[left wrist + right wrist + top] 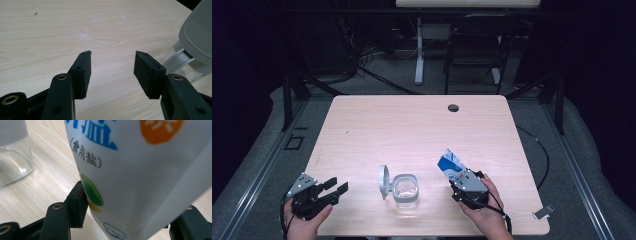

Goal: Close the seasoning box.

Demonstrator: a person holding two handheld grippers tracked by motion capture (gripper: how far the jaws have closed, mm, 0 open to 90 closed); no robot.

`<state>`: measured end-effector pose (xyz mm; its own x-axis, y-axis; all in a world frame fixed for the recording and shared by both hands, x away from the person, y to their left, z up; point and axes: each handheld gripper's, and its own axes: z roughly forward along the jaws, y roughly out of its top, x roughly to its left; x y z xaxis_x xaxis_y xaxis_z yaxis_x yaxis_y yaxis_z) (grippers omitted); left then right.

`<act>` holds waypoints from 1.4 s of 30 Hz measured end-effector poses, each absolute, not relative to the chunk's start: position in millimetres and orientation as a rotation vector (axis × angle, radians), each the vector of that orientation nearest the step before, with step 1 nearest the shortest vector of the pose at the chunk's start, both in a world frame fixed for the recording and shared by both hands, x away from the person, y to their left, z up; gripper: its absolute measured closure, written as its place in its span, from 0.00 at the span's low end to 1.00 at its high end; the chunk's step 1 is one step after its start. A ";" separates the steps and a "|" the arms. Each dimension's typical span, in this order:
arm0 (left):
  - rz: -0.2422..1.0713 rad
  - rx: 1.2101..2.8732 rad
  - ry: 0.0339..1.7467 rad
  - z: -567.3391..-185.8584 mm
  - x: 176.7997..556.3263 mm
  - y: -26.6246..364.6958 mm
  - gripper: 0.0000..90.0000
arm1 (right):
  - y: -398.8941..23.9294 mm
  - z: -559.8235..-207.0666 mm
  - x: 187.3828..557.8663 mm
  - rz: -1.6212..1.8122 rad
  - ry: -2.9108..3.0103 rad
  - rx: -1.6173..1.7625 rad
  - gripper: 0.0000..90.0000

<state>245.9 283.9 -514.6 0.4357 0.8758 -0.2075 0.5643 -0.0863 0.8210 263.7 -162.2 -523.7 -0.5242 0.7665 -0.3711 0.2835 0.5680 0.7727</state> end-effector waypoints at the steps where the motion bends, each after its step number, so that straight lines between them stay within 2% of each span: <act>1: 0.424 1.768 1.242 -514.3 246.0 283.9 0.53 | -161.5 -523.7 263.6 0.859 2.078 0.835 0.45; 42: 0.402 1.765 1.251 -515.6 250.1 282.0 0.52 | -145.1 -515.7 261.4 0.730 2.116 0.688 0.45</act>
<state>250.1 282.0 -515.6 0.4332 0.8723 -0.2266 0.5769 -0.0752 0.8133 261.4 -145.1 -515.7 -0.5506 0.6738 -0.4928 0.2266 0.6888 0.6886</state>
